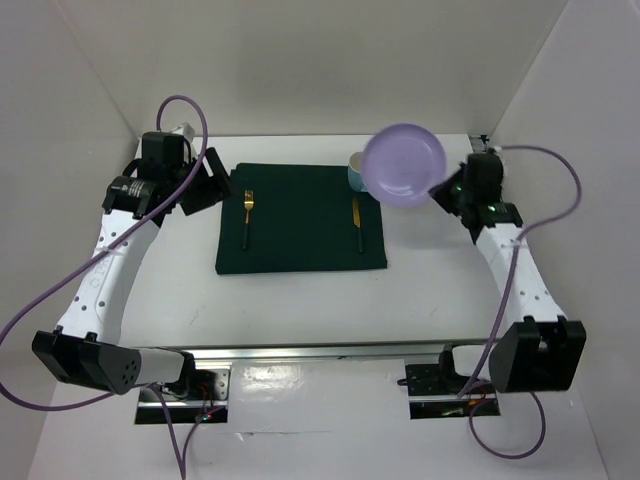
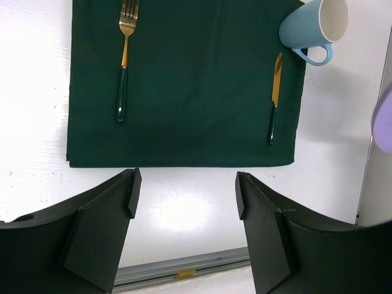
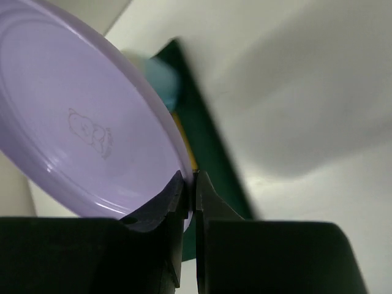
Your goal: Set the dinner table for one person
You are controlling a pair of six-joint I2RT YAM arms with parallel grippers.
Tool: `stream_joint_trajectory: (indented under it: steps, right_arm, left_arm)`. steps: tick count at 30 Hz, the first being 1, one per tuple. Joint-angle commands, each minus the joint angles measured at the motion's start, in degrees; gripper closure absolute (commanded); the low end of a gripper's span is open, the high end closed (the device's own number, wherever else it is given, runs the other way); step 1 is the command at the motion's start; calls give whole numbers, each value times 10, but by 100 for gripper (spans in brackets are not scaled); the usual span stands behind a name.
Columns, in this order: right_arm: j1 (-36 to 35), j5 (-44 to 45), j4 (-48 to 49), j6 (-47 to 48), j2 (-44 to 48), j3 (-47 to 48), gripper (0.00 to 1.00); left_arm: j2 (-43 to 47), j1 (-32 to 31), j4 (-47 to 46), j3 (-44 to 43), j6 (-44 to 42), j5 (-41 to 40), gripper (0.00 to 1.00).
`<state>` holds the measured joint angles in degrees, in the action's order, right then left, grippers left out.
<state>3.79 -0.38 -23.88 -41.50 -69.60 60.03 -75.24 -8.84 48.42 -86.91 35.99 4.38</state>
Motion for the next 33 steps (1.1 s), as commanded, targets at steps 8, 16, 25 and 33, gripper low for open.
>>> stream_joint_trajectory:
  steps: [8,16,25,33]
  right_arm:
    - [-279,-11,25,-21,-223,186,100]
    - [-307,-48,56,-64,-394,244,100]
    - [-307,-48,29,-83,-505,314,95]
    - [-318,-16,-13,-77,-512,331,46]
  left_arm:
    - [12,-2,22,-40,-12,-33,20]
    - [29,-2,35,-45,-12,-45,20]
    - [29,-2,35,-40,-12,-39,20]
    - [29,-2,35,-40,-12,-39,20]
